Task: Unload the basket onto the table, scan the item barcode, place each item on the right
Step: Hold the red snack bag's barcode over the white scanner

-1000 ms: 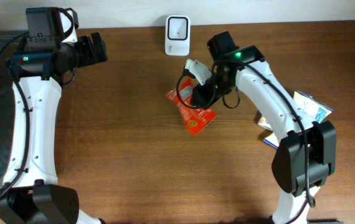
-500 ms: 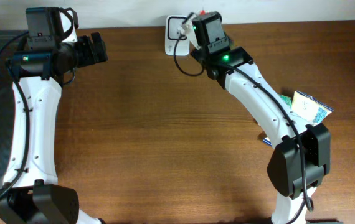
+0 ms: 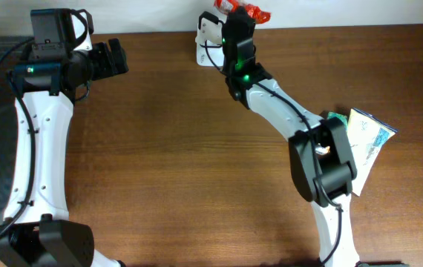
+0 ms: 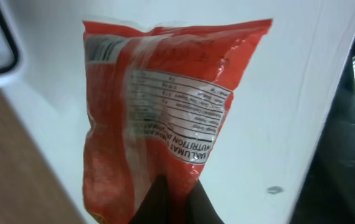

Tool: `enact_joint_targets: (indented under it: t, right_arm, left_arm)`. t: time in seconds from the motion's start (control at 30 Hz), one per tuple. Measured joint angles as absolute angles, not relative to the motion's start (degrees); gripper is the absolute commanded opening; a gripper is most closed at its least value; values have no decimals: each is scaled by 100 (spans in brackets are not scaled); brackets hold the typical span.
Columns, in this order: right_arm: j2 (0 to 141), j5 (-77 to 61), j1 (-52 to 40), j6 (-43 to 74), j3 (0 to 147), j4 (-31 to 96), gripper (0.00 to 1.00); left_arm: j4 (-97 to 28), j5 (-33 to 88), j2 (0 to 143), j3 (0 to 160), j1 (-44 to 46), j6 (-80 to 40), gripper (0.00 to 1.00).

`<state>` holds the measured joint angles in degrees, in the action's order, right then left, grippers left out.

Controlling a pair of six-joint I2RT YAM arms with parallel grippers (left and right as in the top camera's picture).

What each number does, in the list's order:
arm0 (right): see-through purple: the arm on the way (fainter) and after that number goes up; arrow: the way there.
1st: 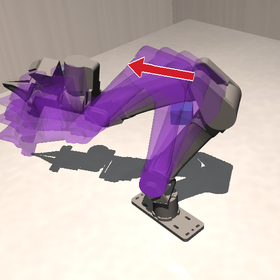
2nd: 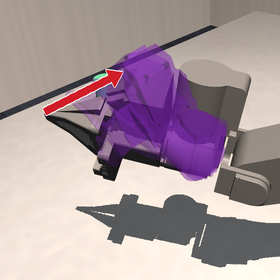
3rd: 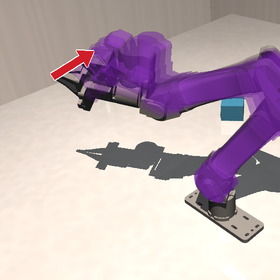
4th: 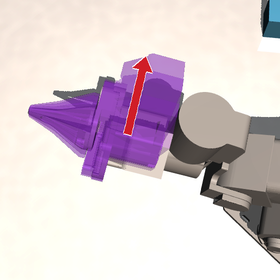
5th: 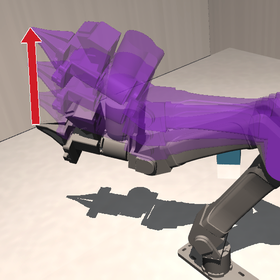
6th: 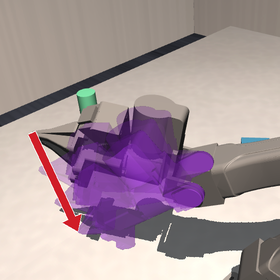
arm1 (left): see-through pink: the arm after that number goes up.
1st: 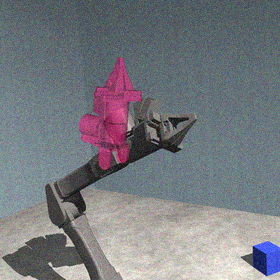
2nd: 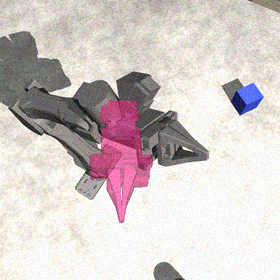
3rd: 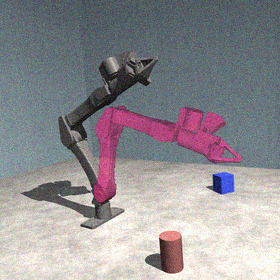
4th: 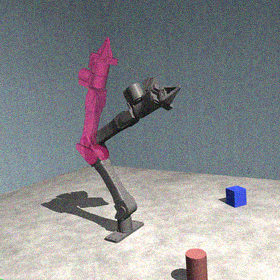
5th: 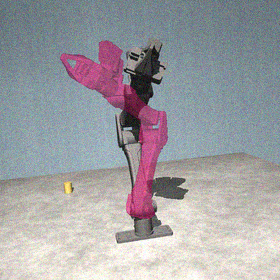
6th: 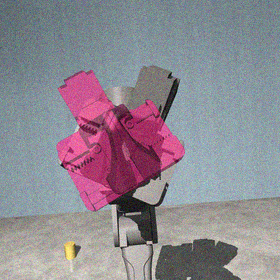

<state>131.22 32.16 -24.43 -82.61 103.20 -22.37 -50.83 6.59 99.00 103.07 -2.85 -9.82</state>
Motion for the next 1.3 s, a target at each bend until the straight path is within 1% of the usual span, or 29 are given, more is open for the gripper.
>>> enact_joint_targets:
  t: [0.13,0.3,0.67,0.8,1.2,1.3]
  right_arm:
    - [13294,3321,-2445,-8866,10320,-2362,4]
    - [13336,3317,-2464,-9102,10318,-2359,4]
    - [13439,3103,-2635,-9177,10320,-2281,4]
    - [13699,3098,-2637,-9183,10320,-2582,4]
    - [13793,3105,-2635,-9188,10320,-2757,4]
    - [13795,3168,-2635,-9198,10320,-3079,4]
  left_arm:
    - [-5081,657,9900,10307,-285,-982,99]
    - [-5081,657,9900,10307,-285,-982,99]
    - [-5081,657,9900,10307,-285,-982,99]
    - [-5081,657,9900,10307,-285,-982,99]
    - [-5081,657,9900,10307,-285,-982,99]
    - [-5083,657,9900,10307,-285,-982,99]
